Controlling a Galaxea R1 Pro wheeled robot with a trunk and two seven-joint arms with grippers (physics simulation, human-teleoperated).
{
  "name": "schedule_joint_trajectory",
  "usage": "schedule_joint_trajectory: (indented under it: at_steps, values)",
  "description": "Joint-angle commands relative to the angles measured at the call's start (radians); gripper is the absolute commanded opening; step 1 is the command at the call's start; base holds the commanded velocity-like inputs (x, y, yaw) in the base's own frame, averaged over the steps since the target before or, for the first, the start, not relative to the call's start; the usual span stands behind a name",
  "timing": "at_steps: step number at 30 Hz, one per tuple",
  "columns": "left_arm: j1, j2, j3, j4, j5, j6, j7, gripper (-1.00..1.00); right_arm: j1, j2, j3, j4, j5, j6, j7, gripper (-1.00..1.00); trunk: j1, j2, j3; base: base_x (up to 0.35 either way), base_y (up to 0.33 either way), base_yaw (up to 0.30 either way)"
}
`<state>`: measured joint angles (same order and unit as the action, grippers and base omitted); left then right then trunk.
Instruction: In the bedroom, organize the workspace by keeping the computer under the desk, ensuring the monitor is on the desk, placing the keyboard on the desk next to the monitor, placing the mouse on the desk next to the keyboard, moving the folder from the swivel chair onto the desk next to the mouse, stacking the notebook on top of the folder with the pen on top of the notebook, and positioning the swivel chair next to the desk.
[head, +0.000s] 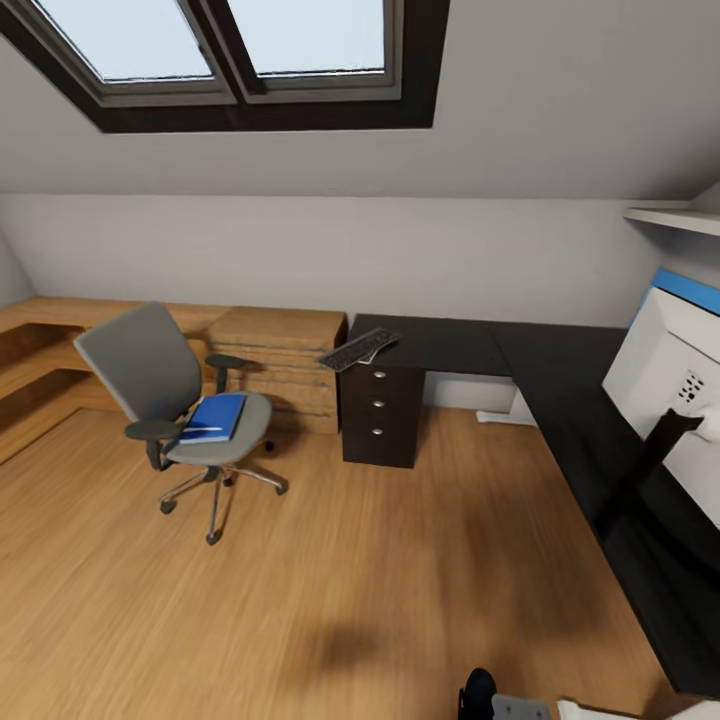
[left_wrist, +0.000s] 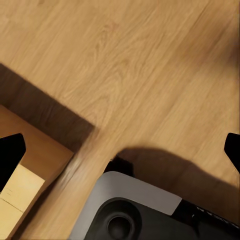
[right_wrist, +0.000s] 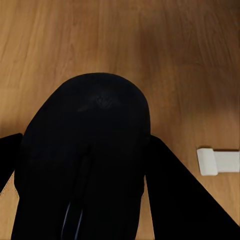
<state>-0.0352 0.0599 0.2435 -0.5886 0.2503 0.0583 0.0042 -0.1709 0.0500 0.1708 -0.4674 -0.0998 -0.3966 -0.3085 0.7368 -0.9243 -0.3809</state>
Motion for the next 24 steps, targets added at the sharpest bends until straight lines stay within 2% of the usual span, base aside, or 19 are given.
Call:
schedule_joint_trajectory:
  at_steps: [1, 24]
  values:
    - [0.000, 0.000, 0.000, -0.002, 0.010, 0.006, 0.000, 1.00, -0.001, -0.001, 0.009, 0.000, -0.014, -0.005, -0.006, -1.00, 0.001, -0.001, -0.001, 0.328, 0.000, 0.000]
    - [0.000, -0.001, 0.000, -0.002, 0.010, 0.006, 0.000, 1.00, -0.001, -0.001, 0.009, 0.000, -0.014, -0.005, -0.006, -1.00, 0.001, -0.001, -0.001, 0.328, 0.000, 0.000]
